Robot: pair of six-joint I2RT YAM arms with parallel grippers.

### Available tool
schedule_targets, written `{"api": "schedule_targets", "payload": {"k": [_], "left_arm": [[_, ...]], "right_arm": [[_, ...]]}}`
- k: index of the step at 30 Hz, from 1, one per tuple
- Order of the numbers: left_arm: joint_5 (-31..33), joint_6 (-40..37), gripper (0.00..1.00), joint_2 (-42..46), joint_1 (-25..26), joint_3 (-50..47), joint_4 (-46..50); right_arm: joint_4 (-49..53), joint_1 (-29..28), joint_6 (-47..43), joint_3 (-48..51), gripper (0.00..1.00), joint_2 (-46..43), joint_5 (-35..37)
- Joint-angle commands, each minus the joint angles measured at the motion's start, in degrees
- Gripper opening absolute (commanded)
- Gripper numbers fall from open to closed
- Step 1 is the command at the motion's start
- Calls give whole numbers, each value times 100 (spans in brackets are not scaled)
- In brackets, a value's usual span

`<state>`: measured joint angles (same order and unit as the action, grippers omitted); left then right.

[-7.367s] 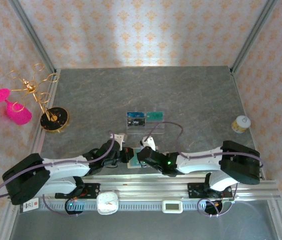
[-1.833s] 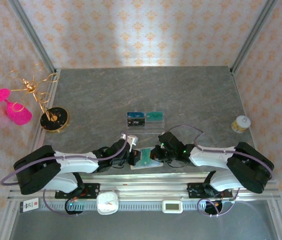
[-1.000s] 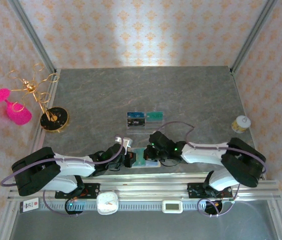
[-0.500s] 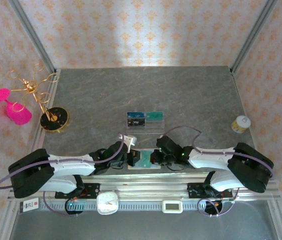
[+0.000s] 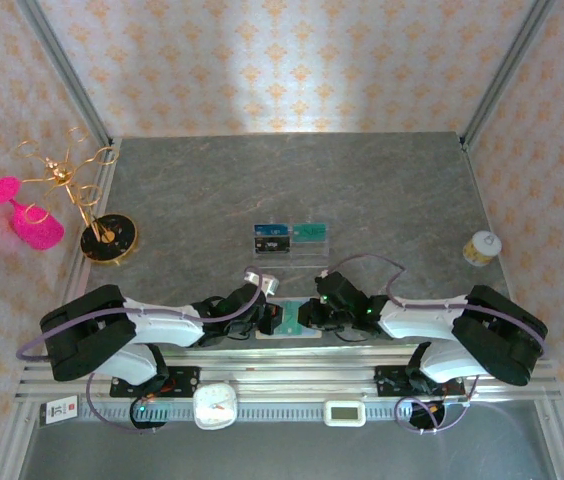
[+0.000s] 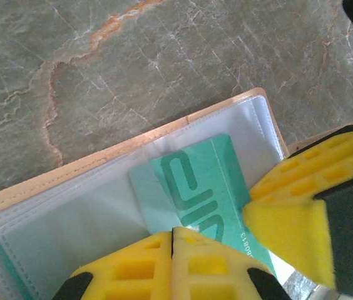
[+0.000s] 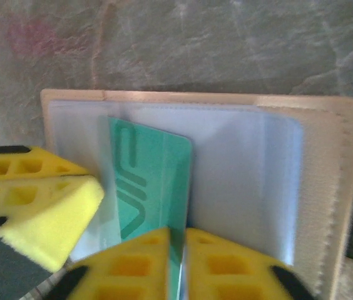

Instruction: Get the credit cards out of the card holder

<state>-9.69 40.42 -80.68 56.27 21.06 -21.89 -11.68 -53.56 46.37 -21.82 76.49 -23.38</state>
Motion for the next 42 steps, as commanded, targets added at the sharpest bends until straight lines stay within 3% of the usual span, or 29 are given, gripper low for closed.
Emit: {"api": "schedule_targets", "payload": {"k": [1,7,9,12,16,20,25,28,33,42], "left_arm": [[-75,-55,0,-276,22,-108,161],[-217,-51,0,-430,36,-147,22],[-220,-70,0,-423,34,-137,51],[-144,-35,0,-300,33,-162,93],[-30,1,0,70,17,-170,63],[11,-26,10,607,-143,-128,54],[-116,-149,22,1446,-411,-81,-35],[-498,-215,32,1795,-586,-244,-478],[-995,34,38,2109,-775,-576,-1764],[-835,280,43,2324,-852,-725,-3261]], "right_arm": [[-110,99,-56,195,23,14,49],[-311,113,-81,174,24,160,-94],[-226,125,-93,153,19,182,-26],[14,159,-101,192,1,-13,186],[486,292,-288,398,0,-831,539],[925,318,-756,368,0,-1787,741],[1036,321,-1051,359,0,-2318,841],[625,320,-1009,478,0,-2578,703],[-124,320,-821,547,0,-3113,753],[-1392,320,-612,225,0,-3306,729]]}}
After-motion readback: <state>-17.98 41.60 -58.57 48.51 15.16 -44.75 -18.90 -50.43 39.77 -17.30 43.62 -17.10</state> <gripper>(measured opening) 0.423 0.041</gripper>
